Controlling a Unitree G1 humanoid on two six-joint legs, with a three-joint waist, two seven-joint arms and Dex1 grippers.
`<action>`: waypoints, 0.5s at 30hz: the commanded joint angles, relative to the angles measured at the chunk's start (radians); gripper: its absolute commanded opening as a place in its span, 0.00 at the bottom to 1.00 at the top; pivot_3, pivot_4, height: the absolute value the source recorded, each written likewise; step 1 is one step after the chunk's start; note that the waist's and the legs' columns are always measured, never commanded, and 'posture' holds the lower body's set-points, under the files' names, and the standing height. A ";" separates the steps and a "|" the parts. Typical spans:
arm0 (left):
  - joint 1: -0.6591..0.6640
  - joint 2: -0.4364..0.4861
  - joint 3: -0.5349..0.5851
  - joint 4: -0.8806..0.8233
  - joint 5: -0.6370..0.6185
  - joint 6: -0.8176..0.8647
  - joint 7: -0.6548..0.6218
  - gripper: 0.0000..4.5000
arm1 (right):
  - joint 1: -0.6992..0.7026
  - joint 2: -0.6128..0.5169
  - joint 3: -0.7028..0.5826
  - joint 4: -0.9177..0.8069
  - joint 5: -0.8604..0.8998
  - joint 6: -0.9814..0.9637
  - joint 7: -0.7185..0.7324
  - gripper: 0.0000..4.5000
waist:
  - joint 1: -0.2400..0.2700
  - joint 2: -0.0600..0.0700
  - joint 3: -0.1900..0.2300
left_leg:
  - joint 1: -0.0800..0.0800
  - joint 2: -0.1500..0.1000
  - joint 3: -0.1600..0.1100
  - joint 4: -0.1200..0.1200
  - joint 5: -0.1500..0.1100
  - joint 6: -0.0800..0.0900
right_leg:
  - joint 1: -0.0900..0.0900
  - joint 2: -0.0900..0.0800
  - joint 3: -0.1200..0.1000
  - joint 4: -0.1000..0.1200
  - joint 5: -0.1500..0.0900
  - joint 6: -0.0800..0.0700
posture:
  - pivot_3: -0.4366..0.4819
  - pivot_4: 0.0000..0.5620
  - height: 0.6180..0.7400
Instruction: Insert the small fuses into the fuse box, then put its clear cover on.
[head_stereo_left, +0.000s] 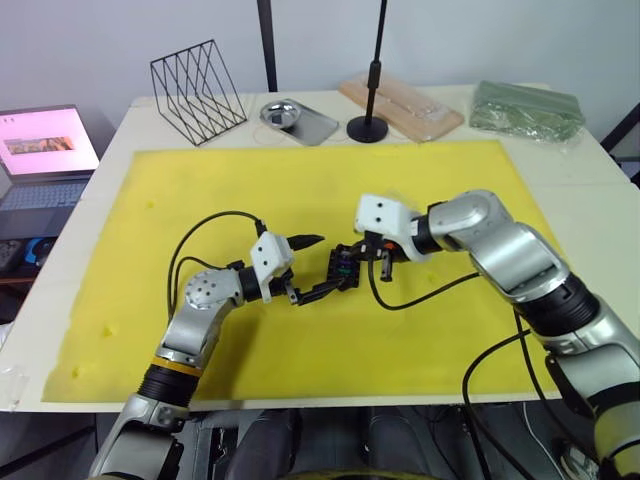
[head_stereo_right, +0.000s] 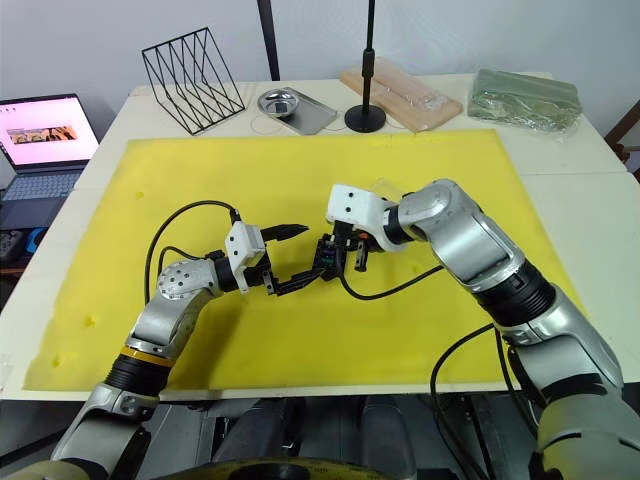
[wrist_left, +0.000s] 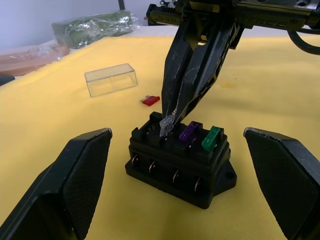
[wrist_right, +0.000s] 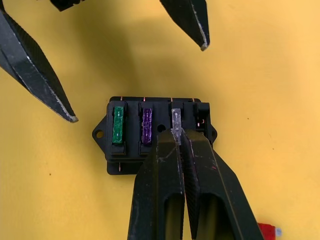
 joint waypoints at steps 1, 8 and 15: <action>-0.015 -0.005 0.002 -0.006 0.006 -0.018 0.005 1.00 | -0.017 0.002 0.021 0.012 -0.020 0.006 0.024 0.01 | 0.000 0.000 0.000 | 0.000 0.000 0.000 0.000 0.000 0.000 | 0.000 0.000 0.000 0.000 0.000 0.000 | 0.48 0.27 1.00; -0.014 -0.008 0.002 -0.002 0.011 -0.019 0.004 1.00 | -0.040 0.036 -0.005 0.073 -0.031 0.036 0.000 0.01 | -0.001 0.000 0.000 | 0.000 0.000 0.000 0.000 0.000 0.000 | 0.000 0.000 0.000 0.000 0.000 0.000 | 0.48 0.27 1.00; -0.018 -0.010 0.004 0.008 0.016 -0.024 0.000 1.00 | -0.034 0.024 -0.001 0.060 -0.037 0.026 0.017 0.01 | -0.001 0.000 -0.001 | 0.001 0.000 0.000 0.000 0.000 0.000 | 0.000 0.000 0.000 0.001 0.000 0.000 | 0.48 0.27 1.00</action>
